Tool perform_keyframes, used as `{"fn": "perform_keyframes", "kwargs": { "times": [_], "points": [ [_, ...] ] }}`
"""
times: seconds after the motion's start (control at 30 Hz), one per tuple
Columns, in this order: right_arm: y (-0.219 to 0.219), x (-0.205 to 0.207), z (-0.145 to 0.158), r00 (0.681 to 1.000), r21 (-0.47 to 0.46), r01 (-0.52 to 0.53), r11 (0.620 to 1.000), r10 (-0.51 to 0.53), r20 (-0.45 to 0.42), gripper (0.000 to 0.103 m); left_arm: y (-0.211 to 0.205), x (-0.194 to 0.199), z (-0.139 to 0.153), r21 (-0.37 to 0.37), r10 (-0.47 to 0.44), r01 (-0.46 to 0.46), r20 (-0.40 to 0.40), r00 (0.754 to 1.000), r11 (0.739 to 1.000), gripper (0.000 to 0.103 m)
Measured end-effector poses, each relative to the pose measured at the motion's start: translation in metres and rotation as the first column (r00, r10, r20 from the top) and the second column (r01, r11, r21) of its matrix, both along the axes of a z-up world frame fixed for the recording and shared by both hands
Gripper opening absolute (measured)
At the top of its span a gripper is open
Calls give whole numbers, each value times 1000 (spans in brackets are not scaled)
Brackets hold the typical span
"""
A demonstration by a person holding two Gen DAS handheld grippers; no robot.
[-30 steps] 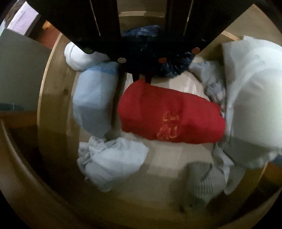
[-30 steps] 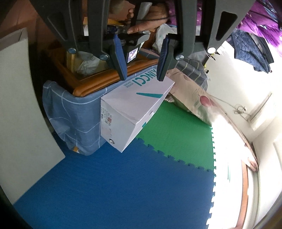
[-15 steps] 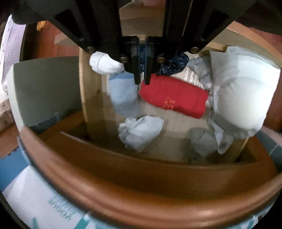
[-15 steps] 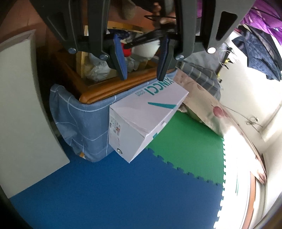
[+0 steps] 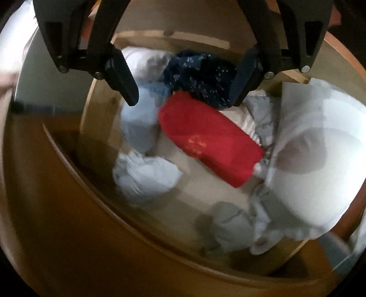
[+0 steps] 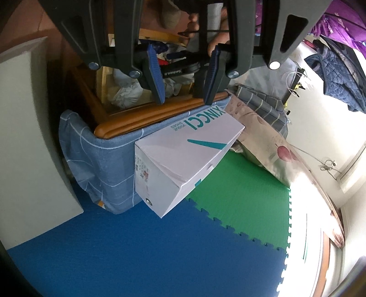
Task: Take underwear out of drawer
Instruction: 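Reach the left gripper down to the red knit item in the drawer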
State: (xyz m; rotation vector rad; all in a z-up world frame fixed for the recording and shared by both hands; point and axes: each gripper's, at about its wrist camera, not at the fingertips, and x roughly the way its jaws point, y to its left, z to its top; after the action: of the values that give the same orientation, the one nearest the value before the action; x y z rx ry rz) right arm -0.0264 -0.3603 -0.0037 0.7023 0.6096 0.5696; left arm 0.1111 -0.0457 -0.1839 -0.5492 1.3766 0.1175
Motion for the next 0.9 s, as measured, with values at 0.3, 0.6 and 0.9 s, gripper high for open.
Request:
{"fn": "perform_keyframes", "kwargs": {
  "times": [0.3,0.6,0.9],
  "points": [
    [-8,0,-1,1000,59,-24,998,23,12,37,15,-8,5,16,259,-260,50,965,965,86],
    [-16,1,-5,999,121,-41,992,40,12,37,19,-10,-5,-84,359,-350,147,922,933,103],
    [-27,8,-17,998,247,-40,968,48,-26,37,6,7,-38,-16,276,-279,-120,954,960,45]
  ]
}}
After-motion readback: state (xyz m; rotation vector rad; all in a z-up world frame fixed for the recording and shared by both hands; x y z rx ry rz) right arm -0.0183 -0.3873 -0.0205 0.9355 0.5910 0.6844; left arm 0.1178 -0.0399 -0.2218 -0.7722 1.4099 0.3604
